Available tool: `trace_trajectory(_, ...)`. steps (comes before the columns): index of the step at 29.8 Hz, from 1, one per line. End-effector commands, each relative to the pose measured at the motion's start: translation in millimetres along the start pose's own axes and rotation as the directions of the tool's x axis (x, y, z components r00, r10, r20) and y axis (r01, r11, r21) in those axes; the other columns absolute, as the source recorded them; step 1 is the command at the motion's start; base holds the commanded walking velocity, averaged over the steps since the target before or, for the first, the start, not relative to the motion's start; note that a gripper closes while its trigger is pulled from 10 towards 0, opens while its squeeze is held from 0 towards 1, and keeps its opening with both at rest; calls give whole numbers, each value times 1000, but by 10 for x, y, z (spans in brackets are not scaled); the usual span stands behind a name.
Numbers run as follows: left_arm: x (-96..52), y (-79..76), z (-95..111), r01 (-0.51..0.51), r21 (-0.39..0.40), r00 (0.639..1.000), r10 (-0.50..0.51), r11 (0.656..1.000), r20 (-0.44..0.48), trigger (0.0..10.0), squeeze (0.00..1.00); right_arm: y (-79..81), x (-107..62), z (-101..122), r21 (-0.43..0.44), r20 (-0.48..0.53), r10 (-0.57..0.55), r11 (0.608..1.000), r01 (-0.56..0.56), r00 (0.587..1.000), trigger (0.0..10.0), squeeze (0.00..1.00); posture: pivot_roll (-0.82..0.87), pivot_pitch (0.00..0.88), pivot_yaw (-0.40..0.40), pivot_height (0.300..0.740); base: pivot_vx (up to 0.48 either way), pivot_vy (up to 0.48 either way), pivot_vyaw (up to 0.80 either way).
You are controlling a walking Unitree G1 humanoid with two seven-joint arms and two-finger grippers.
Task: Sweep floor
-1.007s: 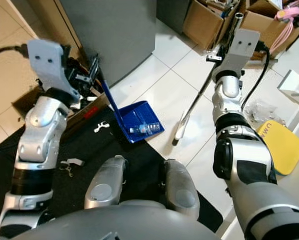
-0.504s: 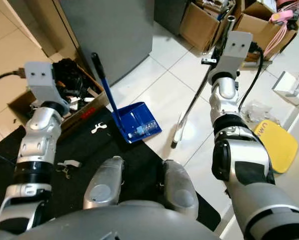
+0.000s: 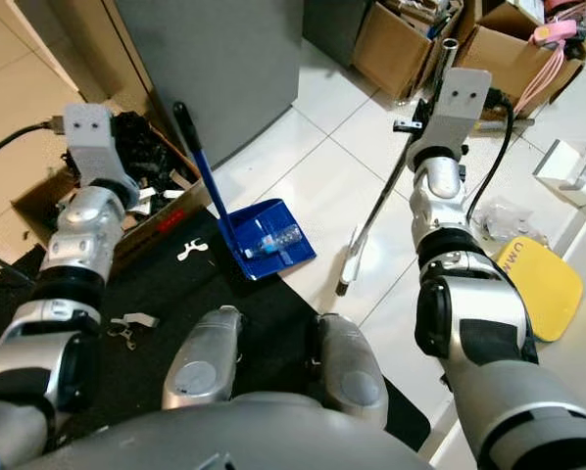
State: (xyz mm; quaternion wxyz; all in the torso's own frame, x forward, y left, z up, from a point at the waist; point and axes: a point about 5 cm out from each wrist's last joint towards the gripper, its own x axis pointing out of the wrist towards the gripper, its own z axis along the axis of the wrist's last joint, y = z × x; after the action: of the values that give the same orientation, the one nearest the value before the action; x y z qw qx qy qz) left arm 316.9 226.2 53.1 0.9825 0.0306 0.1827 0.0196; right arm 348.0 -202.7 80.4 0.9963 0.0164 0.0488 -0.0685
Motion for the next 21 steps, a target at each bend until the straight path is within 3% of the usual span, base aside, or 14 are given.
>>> trace_trajectory(1,11,35,-19,12,36,1000,-11,999,-16,10000,0,-30,20,97,-8,46,-10,1000,10,999,10000,0,213,2,-68,740,0,0,0)
trace_trajectory(10,85,16,8,35,112,999,-32,993,-28,10000,0,-10,16,97,-15,49,-2,1000,3,999,10000,0,204,18,-71,740,0,0,0)
trace_trajectory(21,188,-45,225,64,169,998,-66,984,11,9451,0,40,-23,86,-23,71,11,1000,-10,997,10000,0,170,95,-52,740,0,0,0)
